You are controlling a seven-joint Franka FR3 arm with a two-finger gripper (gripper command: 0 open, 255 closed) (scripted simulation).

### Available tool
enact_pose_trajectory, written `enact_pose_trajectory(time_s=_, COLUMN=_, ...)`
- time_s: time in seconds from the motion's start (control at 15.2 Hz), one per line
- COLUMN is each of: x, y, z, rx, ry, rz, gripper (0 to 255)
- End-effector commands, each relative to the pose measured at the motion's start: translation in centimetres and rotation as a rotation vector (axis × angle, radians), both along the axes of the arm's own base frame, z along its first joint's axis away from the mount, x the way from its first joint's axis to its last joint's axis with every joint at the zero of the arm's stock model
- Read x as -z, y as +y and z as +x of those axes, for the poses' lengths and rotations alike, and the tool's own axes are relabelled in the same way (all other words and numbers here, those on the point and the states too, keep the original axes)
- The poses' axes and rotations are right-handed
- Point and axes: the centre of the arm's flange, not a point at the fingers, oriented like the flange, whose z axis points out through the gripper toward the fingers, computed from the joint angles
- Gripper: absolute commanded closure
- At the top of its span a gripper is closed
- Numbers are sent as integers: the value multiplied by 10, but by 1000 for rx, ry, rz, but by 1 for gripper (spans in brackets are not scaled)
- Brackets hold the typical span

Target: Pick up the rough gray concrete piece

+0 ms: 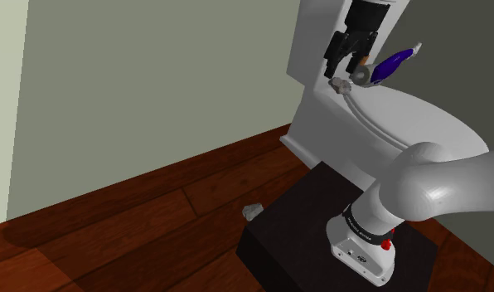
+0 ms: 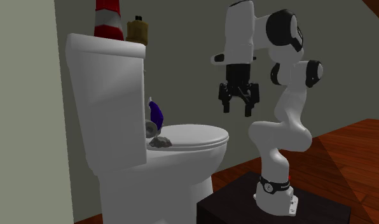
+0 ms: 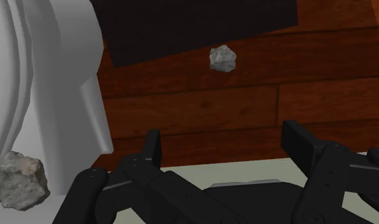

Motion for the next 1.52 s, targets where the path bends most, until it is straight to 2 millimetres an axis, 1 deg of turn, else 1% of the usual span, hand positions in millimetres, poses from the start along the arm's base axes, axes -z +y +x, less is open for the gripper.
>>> enact_pose_trajectory(time_s=0.0, x=0, y=0, z=0, rx=0, ry=0, rz=0, gripper=0)
enact_pose_trajectory(time_s=0.4, x=49, y=-33, z=13, rx=-19, ry=-15, rz=-191, gripper=0)
enact_pose_trajectory(time_s=0.79, x=90, y=-75, z=28, rx=-37, ry=-30, rz=-382, gripper=0)
enact_pose_trajectory(time_s=1.12, x=118, y=-115, z=42, rx=-53, ry=-43, rz=-541, gripper=0)
enact_pose_trajectory(time_s=1.45, x=139, y=-159, z=56, rx=-69, ry=-56, rz=-700, gripper=0)
